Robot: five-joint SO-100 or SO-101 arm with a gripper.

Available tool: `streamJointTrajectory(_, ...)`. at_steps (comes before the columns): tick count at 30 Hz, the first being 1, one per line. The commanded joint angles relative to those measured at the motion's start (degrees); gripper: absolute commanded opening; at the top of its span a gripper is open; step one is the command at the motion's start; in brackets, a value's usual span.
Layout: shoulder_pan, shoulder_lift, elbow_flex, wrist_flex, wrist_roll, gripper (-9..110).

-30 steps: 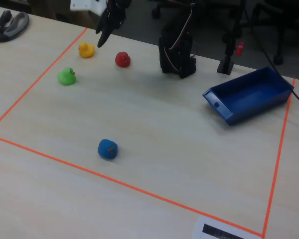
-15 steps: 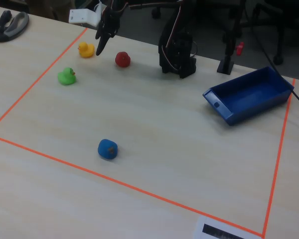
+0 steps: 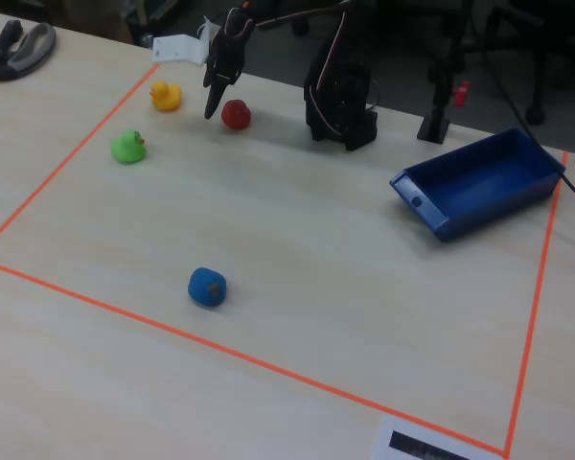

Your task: Grasp red duck and put it into box.

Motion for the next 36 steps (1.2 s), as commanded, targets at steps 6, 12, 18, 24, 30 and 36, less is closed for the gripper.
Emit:
streamJointTrajectory(6,2.99,2.64,2.90,-2.11,-2.72,45)
streamJointTrajectory(12,5.01,3.78,6.33,-2.99,-5.89,45)
streamJointTrajectory(18,6.68,4.39,8.96,-3.25,-8.61,45)
streamJointTrajectory(24,7.03,4.83,10.90,-3.43,-9.23,45)
streamJointTrajectory(30,7.29,5.71,13.62,-4.48,-10.20,45)
streamJointTrajectory(36,7.47,6.24,16.79,-5.98,-11.16,44)
